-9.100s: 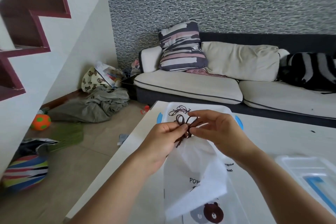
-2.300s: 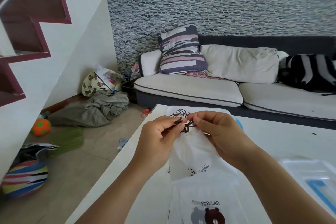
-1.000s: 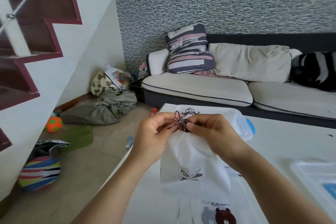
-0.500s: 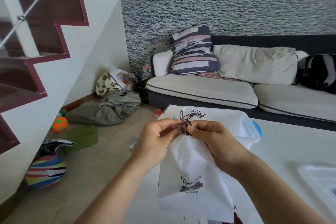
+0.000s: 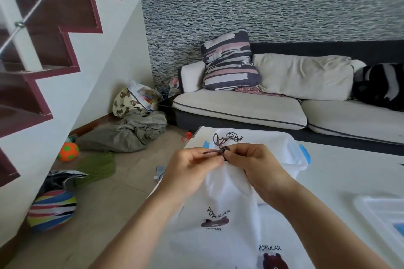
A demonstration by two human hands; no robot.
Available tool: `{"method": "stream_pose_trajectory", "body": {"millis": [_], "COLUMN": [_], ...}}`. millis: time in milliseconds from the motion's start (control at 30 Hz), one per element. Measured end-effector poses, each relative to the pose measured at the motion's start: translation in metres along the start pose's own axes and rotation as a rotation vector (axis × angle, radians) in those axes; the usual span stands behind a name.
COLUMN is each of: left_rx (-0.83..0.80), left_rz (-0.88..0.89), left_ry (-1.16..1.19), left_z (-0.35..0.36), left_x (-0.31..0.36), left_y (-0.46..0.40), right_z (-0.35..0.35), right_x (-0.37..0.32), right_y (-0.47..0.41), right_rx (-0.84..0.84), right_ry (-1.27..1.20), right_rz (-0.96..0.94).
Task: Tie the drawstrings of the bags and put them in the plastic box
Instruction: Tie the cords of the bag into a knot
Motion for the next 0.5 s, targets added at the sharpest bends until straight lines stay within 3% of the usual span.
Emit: {"method": "stream_pose_trajectory", "body": {"millis": [200, 500], "left_rx": [0.034, 0.038], "left_rz": [-0.041, 0.036], "left_ry": [-0.031, -0.185], "left_z": [-0.0024, -0.0007], "left_x": [-0.0034, -0.0022], "left_y": [-0.0008, 0.0002], "right_z": [-0.0018, -0.0009], "right_x": [-0.0011, -0.0063], "right_y": [0.0028, 0.0018], "right_rx": [0.008, 0.123], "right_ry": [0.113, 0.427], "right_rz": [0.017, -0.052]}}
Point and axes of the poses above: each hand's wrist, its own y-axis away from the middle knuckle, its own z-axis out of the palm, x = y × z, the point moved 3 cm from there along -y, towards the middle knuckle, and after that the axes turned 6 degrees about -x, right-handed, at the moved point
